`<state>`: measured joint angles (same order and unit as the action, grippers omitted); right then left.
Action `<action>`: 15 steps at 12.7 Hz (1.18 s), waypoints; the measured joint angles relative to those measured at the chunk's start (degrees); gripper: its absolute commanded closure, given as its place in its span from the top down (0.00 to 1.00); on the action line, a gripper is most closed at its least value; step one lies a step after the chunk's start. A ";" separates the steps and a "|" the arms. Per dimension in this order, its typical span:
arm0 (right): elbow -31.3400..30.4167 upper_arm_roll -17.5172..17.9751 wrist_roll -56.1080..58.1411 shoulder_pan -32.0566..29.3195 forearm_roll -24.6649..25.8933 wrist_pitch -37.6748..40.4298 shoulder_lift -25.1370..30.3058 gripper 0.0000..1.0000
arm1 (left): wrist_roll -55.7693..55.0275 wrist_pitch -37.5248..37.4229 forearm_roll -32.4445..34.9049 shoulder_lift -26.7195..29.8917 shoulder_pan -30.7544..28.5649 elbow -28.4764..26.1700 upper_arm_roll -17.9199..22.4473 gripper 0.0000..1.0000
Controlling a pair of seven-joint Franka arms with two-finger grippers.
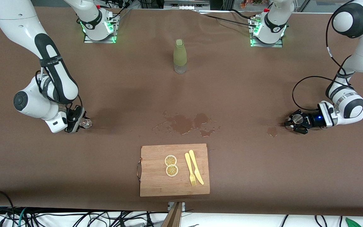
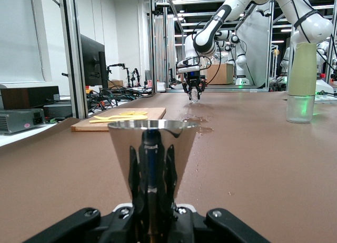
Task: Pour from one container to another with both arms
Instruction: 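Lower the beaker with the right gripper while the left gripper lowers the jigger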
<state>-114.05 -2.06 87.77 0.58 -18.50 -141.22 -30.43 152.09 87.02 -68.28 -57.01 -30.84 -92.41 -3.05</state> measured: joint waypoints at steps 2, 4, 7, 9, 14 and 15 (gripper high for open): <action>-0.01 -0.02 1.12 -0.52 -0.07 0.04 -0.08 0.64 | 0.04 -0.01 0.00 -0.30 0.04 -0.07 0.01 0.00; -0.05 -0.20 2.39 -1.05 -0.08 0.05 -0.75 0.88 | 0.05 -0.06 0.00 -0.30 0.04 -0.07 0.03 0.27; -0.05 -0.76 4.26 -1.33 -0.57 0.11 -1.60 0.99 | 0.44 -0.10 0.00 -0.30 0.04 -0.07 0.11 1.00; 0.19 -1.39 4.75 -1.33 -0.68 1.46 -1.58 0.99 | 0.82 -0.20 0.00 -0.31 0.01 -0.07 0.20 1.00; 1.66 -4.40 6.75 -1.40 -0.76 6.30 -1.47 0.99 | 1.01 -0.38 0.00 -0.30 -0.13 -0.04 0.57 1.00; 2.02 -4.85 6.81 -1.42 -0.78 7.59 -1.43 0.99 | 0.96 -0.39 0.00 -0.29 -0.18 0.05 0.90 1.00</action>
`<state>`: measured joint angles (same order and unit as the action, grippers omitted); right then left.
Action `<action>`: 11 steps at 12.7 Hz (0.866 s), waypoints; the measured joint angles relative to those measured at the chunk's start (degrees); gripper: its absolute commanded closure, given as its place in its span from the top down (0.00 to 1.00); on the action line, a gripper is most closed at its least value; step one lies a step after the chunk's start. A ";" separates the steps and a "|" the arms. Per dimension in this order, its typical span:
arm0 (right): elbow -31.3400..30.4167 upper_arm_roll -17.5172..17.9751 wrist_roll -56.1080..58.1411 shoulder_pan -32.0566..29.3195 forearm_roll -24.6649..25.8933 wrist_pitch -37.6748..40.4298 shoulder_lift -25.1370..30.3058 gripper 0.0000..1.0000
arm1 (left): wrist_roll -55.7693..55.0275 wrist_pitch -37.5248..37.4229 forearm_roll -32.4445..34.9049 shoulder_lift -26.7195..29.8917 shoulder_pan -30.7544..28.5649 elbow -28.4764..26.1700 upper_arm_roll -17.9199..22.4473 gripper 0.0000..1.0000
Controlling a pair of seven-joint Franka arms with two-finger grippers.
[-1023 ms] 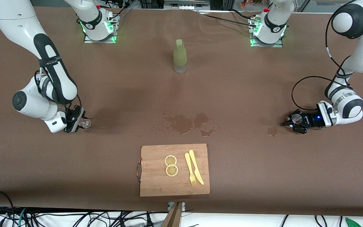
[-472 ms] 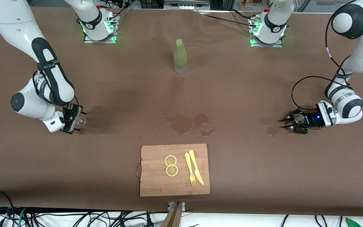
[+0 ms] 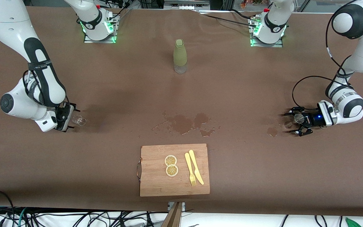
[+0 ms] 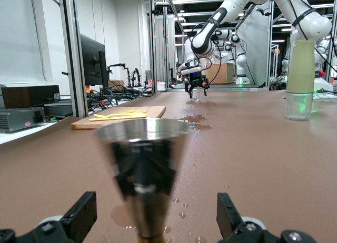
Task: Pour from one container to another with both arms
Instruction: 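Lower the beaker with the right gripper while the left gripper lowers the jigger, then open both grippers and release the beaker and jigger on the table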
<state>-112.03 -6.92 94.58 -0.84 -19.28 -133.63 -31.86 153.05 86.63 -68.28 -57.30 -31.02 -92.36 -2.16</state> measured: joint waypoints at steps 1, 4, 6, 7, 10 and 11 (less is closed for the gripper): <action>0.39 -0.31 0.01 0.01 -0.02 1.09 0.10 0.99 | -0.10 -0.02 0.00 0.11 -0.09 0.13 0.39 1.00; 1.20 -0.65 -0.89 0.50 0.07 4.07 2.56 0.99 | -2.35 -0.35 1.57 1.68 -0.31 0.86 2.37 1.00; 1.26 -0.66 -6.09 1.23 3.10 6.42 5.21 0.99 | -6.59 -0.48 5.80 4.42 -1.33 1.53 3.40 1.00; 1.29 -0.67 -9.98 1.58 6.04 7.44 6.51 0.99 | -9.44 -0.62 8.11 6.23 -2.23 1.74 3.55 1.00; 1.52 -0.21 -24.28 3.50 15.02 12.60 11.12 0.99 | -20.25 -0.80 15.50 12.65 -4.72 2.59 3.48 1.00; 1.54 0.73 -29.29 3.91 17.46 14.36 12.69 0.99 | -24.72 -0.80 18.42 15.11 -5.28 2.81 3.30 1.00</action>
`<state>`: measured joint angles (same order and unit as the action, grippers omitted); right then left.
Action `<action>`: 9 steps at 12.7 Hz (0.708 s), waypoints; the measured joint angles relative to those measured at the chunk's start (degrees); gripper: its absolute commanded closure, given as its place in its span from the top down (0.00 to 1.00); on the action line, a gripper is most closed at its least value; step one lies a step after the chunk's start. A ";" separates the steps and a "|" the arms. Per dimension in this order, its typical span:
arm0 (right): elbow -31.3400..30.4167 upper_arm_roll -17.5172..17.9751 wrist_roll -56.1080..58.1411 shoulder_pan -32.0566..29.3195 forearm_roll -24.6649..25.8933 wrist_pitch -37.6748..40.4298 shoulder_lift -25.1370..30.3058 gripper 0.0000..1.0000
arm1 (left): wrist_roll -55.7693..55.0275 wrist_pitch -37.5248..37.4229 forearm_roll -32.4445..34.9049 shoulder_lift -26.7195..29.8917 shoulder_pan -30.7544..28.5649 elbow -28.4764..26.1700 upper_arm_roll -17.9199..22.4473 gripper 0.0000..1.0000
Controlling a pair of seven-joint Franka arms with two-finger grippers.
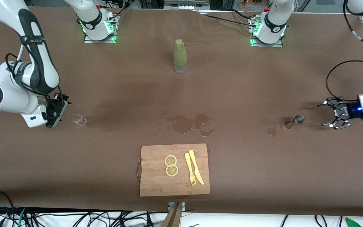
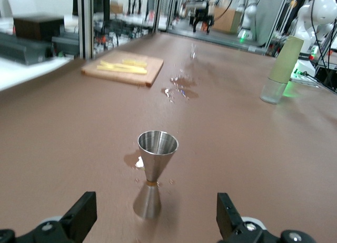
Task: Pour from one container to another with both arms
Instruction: 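Open both grippers and release the beaker and jigger on the table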
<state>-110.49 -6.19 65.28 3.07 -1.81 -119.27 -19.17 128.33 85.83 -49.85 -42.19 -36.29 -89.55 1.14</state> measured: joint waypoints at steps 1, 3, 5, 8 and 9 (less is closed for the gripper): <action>0.01 1.29 -5.23 0.27 2.51 1.54 1.44 0.99 | -4.43 0.13 2.46 2.56 -0.37 0.11 -0.31 1.00; 0.01 4.39 -14.95 0.53 6.08 4.38 4.00 0.99 | -13.87 0.59 6.41 7.44 -0.53 0.20 -0.95 1.00; 0.20 7.20 -23.99 0.79 7.72 7.69 6.08 0.99 | -24.50 1.11 9.85 11.86 -0.56 0.22 -2.70 1.00; 2.54 10.54 -39.56 0.91 8.41 14.93 8.08 0.99 | -42.12 5.25 15.86 18.12 -0.44 0.21 -8.05 1.00; 3.54 11.15 -44.98 0.93 8.50 16.76 8.64 0.99 | -48.68 5.70 17.73 19.99 -0.38 0.19 -9.88 1.00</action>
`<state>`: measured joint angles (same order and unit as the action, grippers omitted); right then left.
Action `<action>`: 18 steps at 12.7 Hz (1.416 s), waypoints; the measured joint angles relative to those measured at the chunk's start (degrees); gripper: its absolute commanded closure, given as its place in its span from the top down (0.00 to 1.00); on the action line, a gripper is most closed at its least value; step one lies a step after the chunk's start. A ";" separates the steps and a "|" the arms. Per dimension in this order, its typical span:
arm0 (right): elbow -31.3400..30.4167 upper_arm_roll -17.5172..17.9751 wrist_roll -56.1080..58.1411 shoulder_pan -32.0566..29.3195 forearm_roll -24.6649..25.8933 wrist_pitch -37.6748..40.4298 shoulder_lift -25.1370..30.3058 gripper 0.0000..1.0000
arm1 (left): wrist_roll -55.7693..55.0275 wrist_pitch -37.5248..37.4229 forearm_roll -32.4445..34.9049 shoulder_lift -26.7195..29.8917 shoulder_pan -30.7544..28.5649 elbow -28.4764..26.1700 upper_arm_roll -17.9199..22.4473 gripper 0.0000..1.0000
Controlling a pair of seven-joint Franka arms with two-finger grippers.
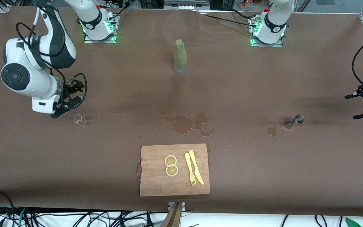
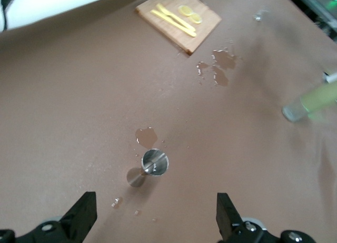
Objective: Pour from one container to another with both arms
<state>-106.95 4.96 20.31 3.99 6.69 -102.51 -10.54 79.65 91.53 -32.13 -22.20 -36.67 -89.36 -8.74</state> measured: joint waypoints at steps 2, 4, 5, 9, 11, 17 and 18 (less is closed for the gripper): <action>2.28 0.41 -9.73 0.00 0.05 3.25 1.09 1.00 | -12.31 1.71 3.89 3.52 0.06 -0.07 -3.49 1.00; 6.62 0.40 -17.39 -0.13 0.05 8.12 1.98 1.00 | -22.45 3.91 8.51 6.66 0.11 -0.23 -6.37 1.00; 9.38 0.34 -20.12 -0.36 0.05 11.04 2.49 1.00 | -29.17 4.61 10.96 8.05 0.14 -0.29 -8.28 1.00; 13.31 0.06 -24.82 -4.04 -0.06 13.91 6.36 1.00 | -58.21 5.12 20.46 14.18 2.87 -0.94 -16.93 1.00; 13.40 0.00 -25.24 -5.21 -0.13 14.24 8.87 1.00 | -73.01 5.03 25.33 18.16 7.30 -2.22 -17.40 1.00; 13.19 -1.80 -26.44 -6.31 -5.76 15.94 13.18 1.00 | -76.48 1.07 30.35 25.86 8.46 -4.14 -16.84 1.00; 13.14 -2.92 -26.36 -6.37 -6.83 15.58 13.12 1.00 | -76.19 -0.50 30.35 26.57 8.54 -4.15 -16.88 1.00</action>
<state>-93.81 2.04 -6.06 -2.38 -0.14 -86.94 2.59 3.46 91.03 -1.77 4.37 -28.13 -93.51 -25.62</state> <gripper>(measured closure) 0.000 0.000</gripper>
